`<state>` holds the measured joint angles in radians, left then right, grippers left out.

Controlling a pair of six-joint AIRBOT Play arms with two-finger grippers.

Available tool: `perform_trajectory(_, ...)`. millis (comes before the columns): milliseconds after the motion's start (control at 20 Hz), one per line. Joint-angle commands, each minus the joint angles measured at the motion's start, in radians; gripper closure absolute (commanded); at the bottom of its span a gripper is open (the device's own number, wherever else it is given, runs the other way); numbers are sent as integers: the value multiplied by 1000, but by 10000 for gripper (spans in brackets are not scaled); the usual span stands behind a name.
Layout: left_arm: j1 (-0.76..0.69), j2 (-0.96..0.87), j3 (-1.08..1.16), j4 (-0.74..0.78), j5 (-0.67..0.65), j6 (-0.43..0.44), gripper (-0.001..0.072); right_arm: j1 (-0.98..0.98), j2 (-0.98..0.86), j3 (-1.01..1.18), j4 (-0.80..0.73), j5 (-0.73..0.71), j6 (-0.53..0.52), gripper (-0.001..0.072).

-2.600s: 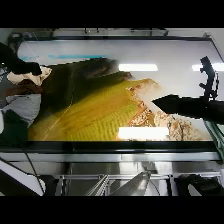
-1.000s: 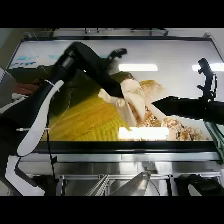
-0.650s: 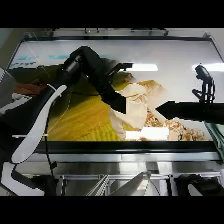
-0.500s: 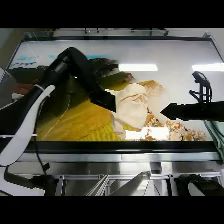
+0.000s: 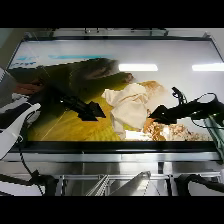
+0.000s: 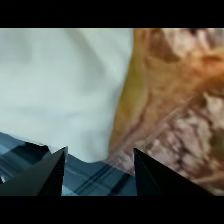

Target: Fold the shirts.

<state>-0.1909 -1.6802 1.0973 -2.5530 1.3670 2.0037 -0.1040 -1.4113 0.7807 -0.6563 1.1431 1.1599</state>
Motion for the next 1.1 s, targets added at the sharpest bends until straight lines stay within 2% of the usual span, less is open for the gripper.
perform_trajectory(0, -29, -70, -49, -126, -48, 42, -9, 24, -150, 0, 227, 4, -100, 250)
perform_trajectory(200, -137, -164, 47, -148, -52, 38, 9, 95, -214, 0, 249, -44, -102, 250)
perform_trajectory(350, -223, -246, 159, -147, -50, 18, 9, 118, -224, 0, 341, -47, -144, 254)
perform_trajectory(400, -249, -270, 195, -146, -47, 16, 64, 118, -224, 0, 362, -46, -146, 293)
perform_trajectory(450, -269, -287, 223, -146, -45, 16, 352, 117, -224, 2, 371, -45, -168, 393)
perform_trajectory(500, -284, -301, 250, -145, -37, 16, 685, 117, -224, 3, 373, -42, -170, 446)
perform_trajectory(600, -294, -311, 291, -145, -2, 16, 700, 116, -220, 3, 374, -21, -220, 696)
perform_trajectory(750, -256, -271, 330, -135, 115, 19, 701, 66, -164, 4, 373, 40, -265, 696)
perform_trajectory(900, -143, -133, 337, -100, 255, -4, 702, -105, 5, 40, 398, 124, -267, 696)
perform_trajectory(1050, 21, 90, 338, -102, 314, -76, 702, -329, 252, 158, 633, 249, -274, 696)
